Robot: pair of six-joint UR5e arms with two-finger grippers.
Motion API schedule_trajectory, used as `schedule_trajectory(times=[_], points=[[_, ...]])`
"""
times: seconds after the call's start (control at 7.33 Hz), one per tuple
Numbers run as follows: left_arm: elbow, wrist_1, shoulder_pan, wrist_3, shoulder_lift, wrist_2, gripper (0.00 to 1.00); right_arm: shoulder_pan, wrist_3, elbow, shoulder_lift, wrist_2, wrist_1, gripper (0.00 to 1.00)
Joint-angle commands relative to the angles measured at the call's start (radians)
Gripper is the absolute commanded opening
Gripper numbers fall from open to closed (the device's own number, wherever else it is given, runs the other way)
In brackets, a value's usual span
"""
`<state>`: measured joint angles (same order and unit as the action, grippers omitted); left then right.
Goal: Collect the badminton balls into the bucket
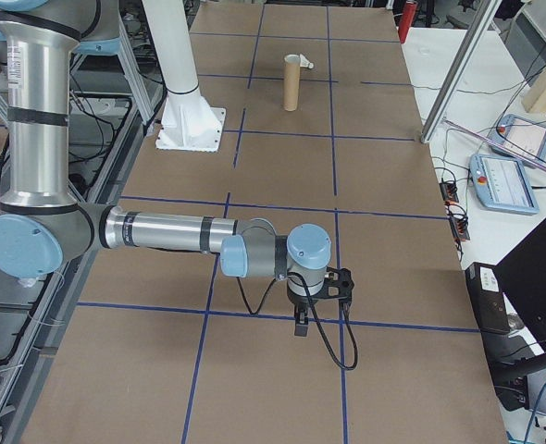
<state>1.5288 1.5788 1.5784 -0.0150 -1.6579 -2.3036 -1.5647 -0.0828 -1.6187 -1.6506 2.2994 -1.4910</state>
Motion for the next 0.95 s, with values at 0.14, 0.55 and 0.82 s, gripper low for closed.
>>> schedule_trajectory(times=[0.14,0.55,0.82], points=[[0.002,0.018,0.000,0.001,-0.005,0.001,1.00,0.000,0.000,0.000,0.000,0.000,0.000,1.00],[0.111,0.013,-0.008,-0.064,-0.013,0.006,1.00,0.000,0.000,-0.001,0.000,0.000,0.000,1.00],[0.230,0.038,-0.098,-0.361,-0.002,-0.004,1.00,0.000,0.000,0.000,0.000,0.000,0.000,1.00]])
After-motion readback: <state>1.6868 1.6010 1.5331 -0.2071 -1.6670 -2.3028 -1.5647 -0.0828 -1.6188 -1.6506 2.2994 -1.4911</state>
